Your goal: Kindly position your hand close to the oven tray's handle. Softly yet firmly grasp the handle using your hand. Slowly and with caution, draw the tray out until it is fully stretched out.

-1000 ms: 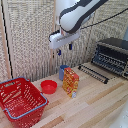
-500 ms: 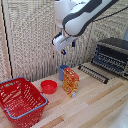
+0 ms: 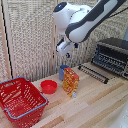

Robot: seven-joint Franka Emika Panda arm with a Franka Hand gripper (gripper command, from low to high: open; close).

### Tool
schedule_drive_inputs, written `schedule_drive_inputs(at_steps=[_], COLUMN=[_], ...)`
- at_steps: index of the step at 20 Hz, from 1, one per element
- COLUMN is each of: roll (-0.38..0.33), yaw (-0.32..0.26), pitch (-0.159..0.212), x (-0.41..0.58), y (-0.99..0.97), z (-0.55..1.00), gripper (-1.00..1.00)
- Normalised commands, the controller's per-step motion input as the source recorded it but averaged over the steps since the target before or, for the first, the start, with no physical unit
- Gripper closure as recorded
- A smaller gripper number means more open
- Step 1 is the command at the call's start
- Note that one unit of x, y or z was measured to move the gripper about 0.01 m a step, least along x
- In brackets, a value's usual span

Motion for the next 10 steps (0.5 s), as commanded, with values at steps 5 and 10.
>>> schedule_drive_inputs(at_steps=[5,10], roll=[-0.281,-0.266], yaw=[0.090,0.050], pitch=[-0.071,-0.081], x=[0.000,0.000], y=[-0.48,-0.66], z=[-0.04,0.00], gripper=[-1.00,-1.00])
